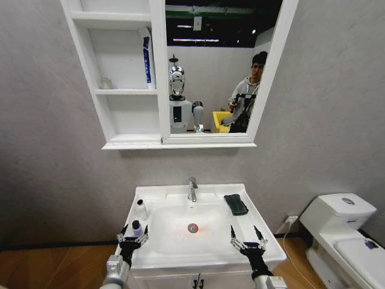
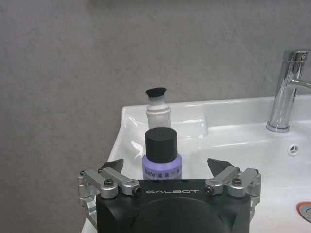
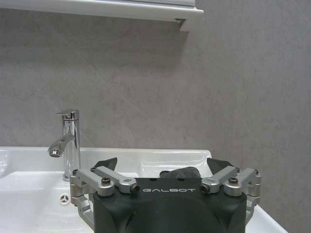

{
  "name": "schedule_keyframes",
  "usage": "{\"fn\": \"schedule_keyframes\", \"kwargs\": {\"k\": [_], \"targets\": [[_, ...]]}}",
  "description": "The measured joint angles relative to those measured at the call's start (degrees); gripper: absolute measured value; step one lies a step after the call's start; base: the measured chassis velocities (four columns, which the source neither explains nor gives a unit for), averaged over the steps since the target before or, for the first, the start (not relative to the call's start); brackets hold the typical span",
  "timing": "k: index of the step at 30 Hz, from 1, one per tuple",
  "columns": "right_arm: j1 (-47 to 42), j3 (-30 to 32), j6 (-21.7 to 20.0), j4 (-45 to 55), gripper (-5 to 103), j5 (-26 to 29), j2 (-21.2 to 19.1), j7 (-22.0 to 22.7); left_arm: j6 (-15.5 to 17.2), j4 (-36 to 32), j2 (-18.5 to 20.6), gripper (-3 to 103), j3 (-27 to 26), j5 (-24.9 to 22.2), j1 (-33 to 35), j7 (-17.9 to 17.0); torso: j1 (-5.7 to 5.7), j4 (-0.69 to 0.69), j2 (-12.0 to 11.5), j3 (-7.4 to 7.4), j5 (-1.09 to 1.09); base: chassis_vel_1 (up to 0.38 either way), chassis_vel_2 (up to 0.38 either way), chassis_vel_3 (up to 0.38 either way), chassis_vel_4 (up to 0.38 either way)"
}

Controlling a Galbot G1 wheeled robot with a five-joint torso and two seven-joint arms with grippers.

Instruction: Move facial cleanser and shampoo from washbasin to cabinet, then wipe washbasin with towel.

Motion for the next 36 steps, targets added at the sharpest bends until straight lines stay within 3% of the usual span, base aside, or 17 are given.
{"fn": "schedule_keyframes", "kwargs": {"k": [5,7,8,10,12,15,17,24,27,28,29,31,32,34,36], "targets": [[0.0,0.2,0.1,-0.1,100,0.2,-0.1,0.0,-0.2,1.5,-0.3,92,-0.1,0.3,-0.5,0.0,-0.01,0.00,0.0,0.00,0.00,0.000,0.000,0.000,0.000],[-0.1,0.4,0.1,-0.2,100,0.3,-0.2,0.1,-0.2,2.6,-0.6,77,-0.2,0.4,-1.1,0.2,-0.01,0.00,0.0,0.00,0.00,0.000,0.000,0.000,0.000],[-0.1,0.4,0.1,-0.2,100,0.3,-0.2,0.1,-0.2,2.6,-0.6,77,-0.2,0.4,-1.1,0.2,-0.01,0.00,0.0,0.00,0.00,0.000,0.000,0.000,0.000],[-0.3,0.5,0.2,-0.2,100,0.3,-0.2,0.1,-0.3,3.3,-0.7,66,-0.3,0.3,-1.6,0.4,-0.01,0.00,0.0,0.00,0.00,0.000,0.000,0.000,0.000],[-0.3,0.5,0.2,-0.2,100,0.3,-0.2,0.1,-0.3,3.6,-0.7,66,-0.3,0.3,-1.7,0.4,-0.01,0.00,0.0,0.00,0.00,0.000,0.000,0.000,0.000],[-0.4,0.5,0.2,-0.2,100,0.2,-0.1,0.1,-0.4,4.1,-0.6,49,-0.3,0.0,-2.0,0.4,-0.01,0.00,0.0,0.00,0.00,0.000,0.000,0.000,0.000],[-0.4,0.5,0.2,-0.2,100,0.2,-0.1,0.1,-0.5,4.2,-0.5,44,-0.3,0.0,-2.0,0.4,-0.01,0.00,0.0,0.00,0.00,0.000,0.000,0.000,0.000],[-0.3,0.3,0.0,-0.1,100,0.2,-0.1,0.2,-0.6,3.0,0.3,42,-0.4,-1.0,-2.0,0.3,-0.01,0.01,0.0,0.00,-0.01,0.000,0.000,0.000,0.000],[-0.2,0.2,-0.1,0.0,100,0.1,-0.1,0.2,0.0,0.8,2.3,42,-0.3,-2.4,-2.2,-0.2,-0.01,0.00,0.0,0.00,-0.02,0.000,0.000,0.000,0.000],[-0.3,0.0,-0.2,0.0,100,0.0,-0.2,0.2,0.6,-0.9,5.2,42,-0.3,-4.0,-2.4,-0.7,-0.01,0.00,0.0,0.00,-0.01,0.000,0.000,0.000,0.000],[-0.3,0.0,-0.2,0.0,100,0.0,-0.2,0.2,0.6,-0.9,5.2,42,-0.3,-4.0,-2.4,-0.7,-0.01,0.00,0.0,0.00,-0.01,0.000,0.000,0.000,0.000],[-0.3,-0.4,-0.2,-0.1,100,-0.2,-0.3,0.2,2.0,-3.9,11.1,42,-1.2,-7.6,-2.9,-1.7,-0.01,0.02,0.0,0.00,-0.02,0.000,0.000,0.000,0.000],[-0.3,-0.4,-0.2,-0.1,100,-0.2,-0.3,0.2,2.0,-3.9,11.1,42,-1.2,-7.6,-2.9,-1.7,-0.01,0.02,0.0,0.00,-0.02,0.000,0.000,0.000,0.000],[-0.4,-0.7,-0.2,-0.1,100,-0.4,-0.3,0.1,4.7,-8.2,17.4,42,-2.3,-14.4,-4.5,-3.9,-0.01,0.02,0.0,0.00,-0.03,0.000,0.000,0.000,0.000],[-0.5,-0.8,-0.2,0.0,100,-0.4,-0.3,0.1,6.3,-10.0,19.7,42,-2.7,-16.8,-5.5,-5.3,-0.01,0.00,0.0,0.00,-0.02,0.000,0.000,0.000,0.000]]}}
